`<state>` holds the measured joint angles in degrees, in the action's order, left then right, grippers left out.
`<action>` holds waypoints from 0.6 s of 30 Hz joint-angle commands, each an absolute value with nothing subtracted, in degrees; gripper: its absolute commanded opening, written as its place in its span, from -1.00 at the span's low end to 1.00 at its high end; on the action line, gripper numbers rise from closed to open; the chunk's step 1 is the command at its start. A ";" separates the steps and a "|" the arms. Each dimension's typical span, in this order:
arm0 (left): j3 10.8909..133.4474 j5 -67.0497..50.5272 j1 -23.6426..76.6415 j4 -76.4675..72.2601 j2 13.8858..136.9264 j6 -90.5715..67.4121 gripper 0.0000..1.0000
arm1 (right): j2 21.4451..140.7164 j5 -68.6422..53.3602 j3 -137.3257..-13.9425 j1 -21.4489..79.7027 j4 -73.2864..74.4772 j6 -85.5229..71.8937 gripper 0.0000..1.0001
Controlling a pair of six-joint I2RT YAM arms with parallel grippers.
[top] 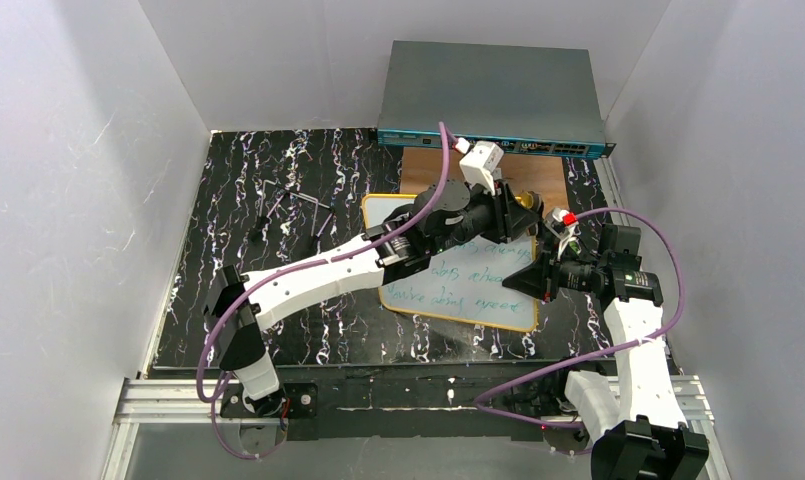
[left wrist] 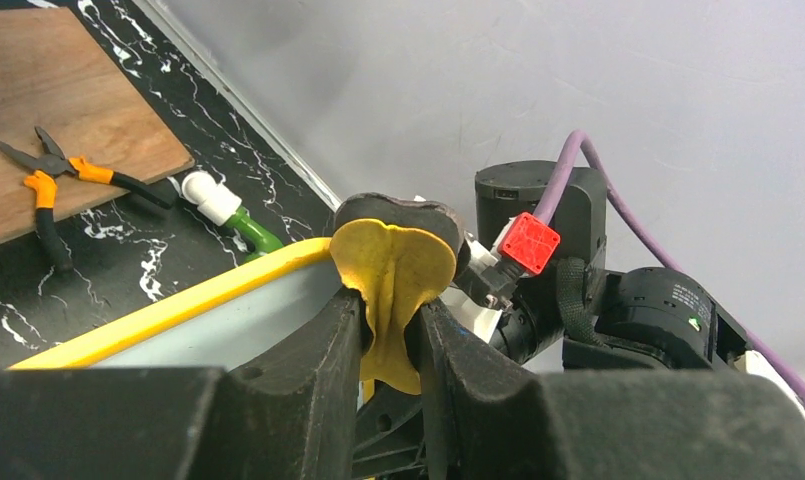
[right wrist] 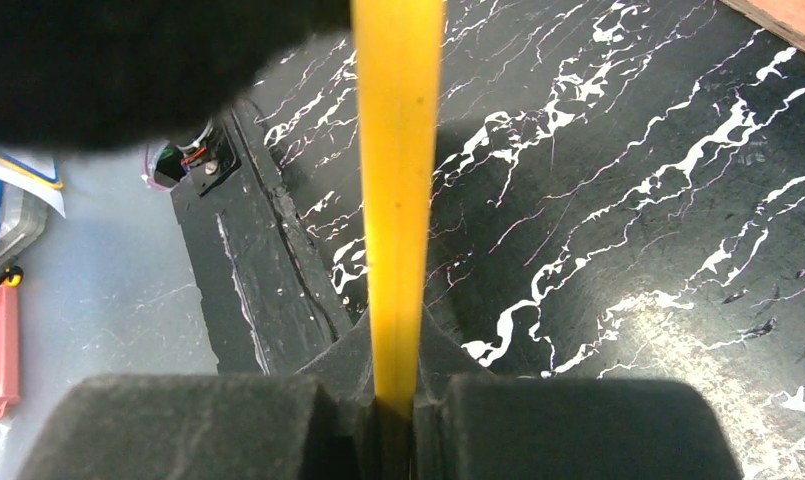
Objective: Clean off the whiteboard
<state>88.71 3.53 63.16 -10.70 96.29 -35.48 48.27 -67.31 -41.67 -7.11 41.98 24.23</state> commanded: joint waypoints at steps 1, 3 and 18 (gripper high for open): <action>86.89 4.27 63.83 -8.87 95.91 -36.89 -1.00 | 47.44 -72.69 -42.71 -6.63 38.86 27.33 -0.97; 86.01 4.23 64.13 -9.08 95.68 -37.44 -1.00 | 47.60 -72.69 -42.71 -6.71 38.88 27.28 -0.97; 95.51 7.38 59.75 -6.28 96.69 -33.45 -1.00 | 47.35 -72.69 -42.71 -6.64 38.86 27.30 -0.97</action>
